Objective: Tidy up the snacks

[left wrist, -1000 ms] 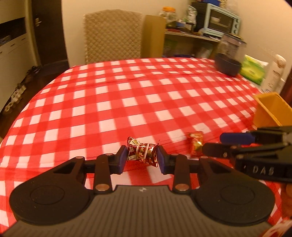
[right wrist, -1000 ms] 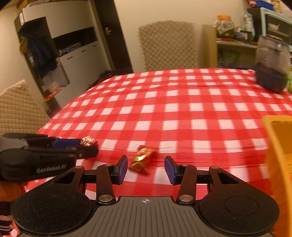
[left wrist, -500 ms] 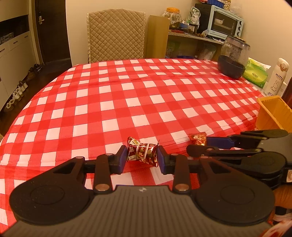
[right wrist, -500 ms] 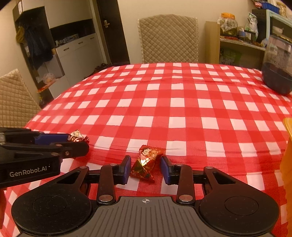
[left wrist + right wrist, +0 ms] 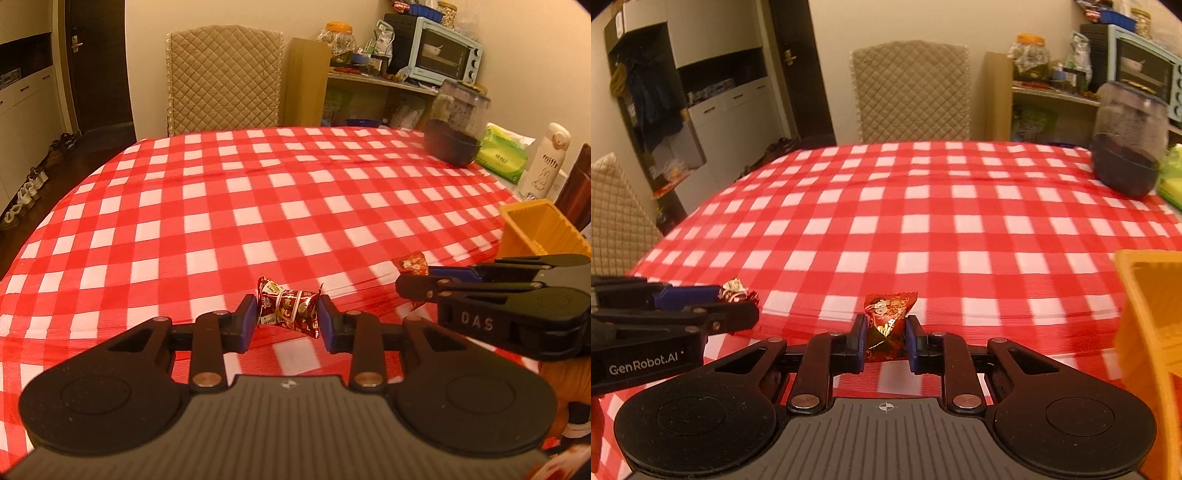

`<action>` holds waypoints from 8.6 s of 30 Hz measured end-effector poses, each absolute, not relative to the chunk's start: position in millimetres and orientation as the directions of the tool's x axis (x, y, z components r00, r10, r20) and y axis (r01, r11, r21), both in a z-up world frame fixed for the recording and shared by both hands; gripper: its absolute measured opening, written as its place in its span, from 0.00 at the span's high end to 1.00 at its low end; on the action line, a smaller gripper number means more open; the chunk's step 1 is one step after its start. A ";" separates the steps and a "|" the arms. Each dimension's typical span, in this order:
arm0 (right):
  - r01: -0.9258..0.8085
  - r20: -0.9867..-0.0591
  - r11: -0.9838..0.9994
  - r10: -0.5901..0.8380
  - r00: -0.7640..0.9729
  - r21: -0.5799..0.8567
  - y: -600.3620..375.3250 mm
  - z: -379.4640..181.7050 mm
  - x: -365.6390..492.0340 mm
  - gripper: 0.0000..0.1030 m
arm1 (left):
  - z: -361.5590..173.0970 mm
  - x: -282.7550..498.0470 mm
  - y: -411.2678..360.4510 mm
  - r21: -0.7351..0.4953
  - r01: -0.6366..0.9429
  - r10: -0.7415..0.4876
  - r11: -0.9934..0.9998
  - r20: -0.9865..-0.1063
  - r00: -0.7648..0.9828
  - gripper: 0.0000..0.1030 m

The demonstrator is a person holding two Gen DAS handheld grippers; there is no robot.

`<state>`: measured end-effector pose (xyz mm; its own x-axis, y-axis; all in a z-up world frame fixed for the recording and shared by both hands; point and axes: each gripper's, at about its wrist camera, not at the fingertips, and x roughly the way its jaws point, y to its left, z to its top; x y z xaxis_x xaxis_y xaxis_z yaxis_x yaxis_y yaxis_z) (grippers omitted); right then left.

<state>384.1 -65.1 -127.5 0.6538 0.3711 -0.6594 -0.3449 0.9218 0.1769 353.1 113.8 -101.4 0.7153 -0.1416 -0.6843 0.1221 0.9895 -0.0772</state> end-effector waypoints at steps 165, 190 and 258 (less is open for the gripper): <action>-0.247 -0.757 0.966 0.216 0.617 0.074 -330.8 -86.0 375.3 0.79 | -70.3 392.2 -164.8 -0.069 0.427 -0.337 0.901 -0.730 0.595 0.68; -0.221 -0.747 0.968 0.237 0.621 0.123 -331.3 -85.1 378.7 0.79 | -67.0 396.0 -163.2 -0.018 0.438 -0.313 0.899 -0.727 0.611 0.57; -0.104 -0.696 0.975 0.212 0.686 0.195 -367.5 -32.0 321.6 0.07 | -37.7 333.0 -134.2 -0.004 0.230 -0.168 0.973 -0.695 0.699 0.00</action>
<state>321.6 -367.5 -32.0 0.6859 0.2123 -0.6961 -0.1040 0.9753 0.1950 333.0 -134.2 -37.7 0.6991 -0.1684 -0.6949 0.2304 0.9731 -0.0041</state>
